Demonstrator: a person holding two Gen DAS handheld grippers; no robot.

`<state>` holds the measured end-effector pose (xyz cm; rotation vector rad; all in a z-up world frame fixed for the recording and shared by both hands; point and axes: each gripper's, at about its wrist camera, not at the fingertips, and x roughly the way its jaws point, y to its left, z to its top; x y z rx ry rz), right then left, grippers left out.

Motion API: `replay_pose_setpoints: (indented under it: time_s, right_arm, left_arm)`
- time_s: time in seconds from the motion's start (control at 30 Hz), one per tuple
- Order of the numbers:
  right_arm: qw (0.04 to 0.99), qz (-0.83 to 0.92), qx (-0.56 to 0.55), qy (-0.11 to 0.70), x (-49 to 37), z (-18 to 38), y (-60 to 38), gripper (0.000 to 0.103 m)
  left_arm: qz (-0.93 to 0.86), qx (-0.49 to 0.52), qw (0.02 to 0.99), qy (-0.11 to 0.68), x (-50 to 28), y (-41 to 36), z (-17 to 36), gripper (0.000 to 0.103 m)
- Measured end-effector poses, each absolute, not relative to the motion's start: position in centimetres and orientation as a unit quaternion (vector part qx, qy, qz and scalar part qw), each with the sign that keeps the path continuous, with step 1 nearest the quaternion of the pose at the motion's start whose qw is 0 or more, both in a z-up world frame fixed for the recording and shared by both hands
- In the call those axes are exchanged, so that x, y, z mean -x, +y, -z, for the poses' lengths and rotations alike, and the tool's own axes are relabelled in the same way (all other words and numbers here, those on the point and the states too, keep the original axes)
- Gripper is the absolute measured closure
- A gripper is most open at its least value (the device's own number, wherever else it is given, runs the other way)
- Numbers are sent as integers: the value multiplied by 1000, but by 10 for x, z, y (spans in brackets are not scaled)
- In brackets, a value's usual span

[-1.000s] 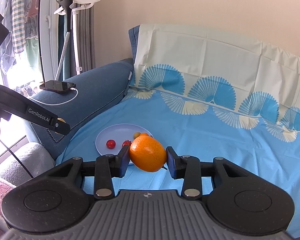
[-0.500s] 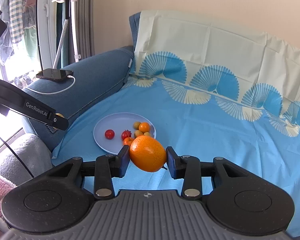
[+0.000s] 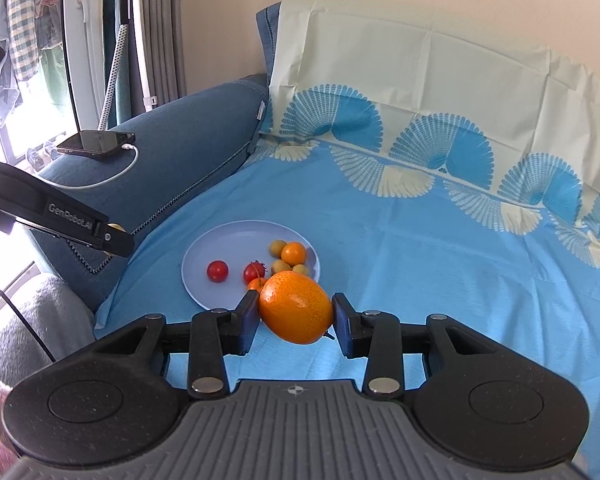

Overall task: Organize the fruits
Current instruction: 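Carry the tan fruit and tangerine in both tools to the plate, then open both tools over the plate to drop the tan fruit and tangerine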

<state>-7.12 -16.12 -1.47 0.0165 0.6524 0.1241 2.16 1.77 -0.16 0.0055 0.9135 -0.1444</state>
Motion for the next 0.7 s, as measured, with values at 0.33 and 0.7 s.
replay_pose_setpoints:
  time_s: [0.33,0.7]
  right_arm:
    - [937,-73,-26,340,23,32,-161,62]
    - [930,-70,-30,358,-44,65,-163,62]
  left_arm:
    - [62,-6,886,459,-72,10,19,74]
    - [68,-24,875,479,-138,-10,49,74]
